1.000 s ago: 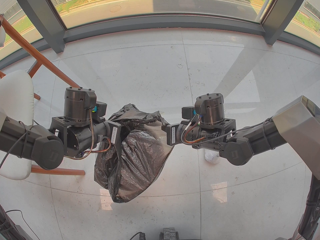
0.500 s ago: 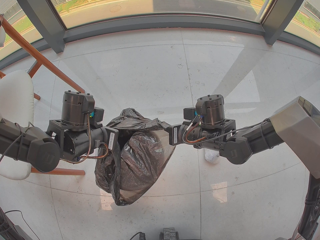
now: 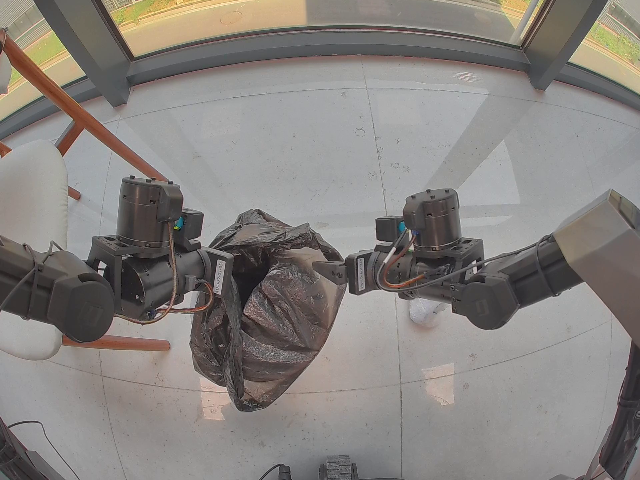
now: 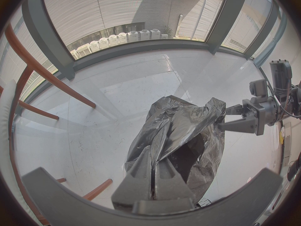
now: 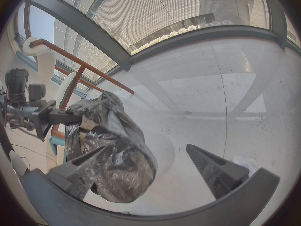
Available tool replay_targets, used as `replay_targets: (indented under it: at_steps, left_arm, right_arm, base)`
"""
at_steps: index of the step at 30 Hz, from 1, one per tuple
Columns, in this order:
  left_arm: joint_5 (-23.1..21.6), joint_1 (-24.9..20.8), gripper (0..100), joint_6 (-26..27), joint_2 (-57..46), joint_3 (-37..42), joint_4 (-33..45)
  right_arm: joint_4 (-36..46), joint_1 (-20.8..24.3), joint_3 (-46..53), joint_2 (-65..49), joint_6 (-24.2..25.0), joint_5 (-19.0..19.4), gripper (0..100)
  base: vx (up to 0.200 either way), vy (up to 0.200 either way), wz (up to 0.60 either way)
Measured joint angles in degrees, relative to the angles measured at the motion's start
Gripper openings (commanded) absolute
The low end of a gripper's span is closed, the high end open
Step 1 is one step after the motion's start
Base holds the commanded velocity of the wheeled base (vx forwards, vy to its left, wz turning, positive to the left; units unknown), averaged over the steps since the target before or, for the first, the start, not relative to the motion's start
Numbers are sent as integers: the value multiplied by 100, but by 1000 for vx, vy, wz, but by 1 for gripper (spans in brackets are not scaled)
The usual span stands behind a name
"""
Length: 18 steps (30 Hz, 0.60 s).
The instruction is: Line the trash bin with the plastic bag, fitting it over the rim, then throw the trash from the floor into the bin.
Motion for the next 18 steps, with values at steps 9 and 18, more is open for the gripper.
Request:
replay_targets:
  at_steps: [9, 18]
  left_arm:
    - [1, 27, 0, 0, 34, -151, -2]
    - [-27, 177, 0, 2, 190, -280, -7]
  right_arm:
    - [-41, -38, 1193, -516, -33, 285, 100]
    - [-939, -33, 1510, -501, -6, 304, 100]
  base:
    - [0, 0, 0]
    - [0, 0, 0]
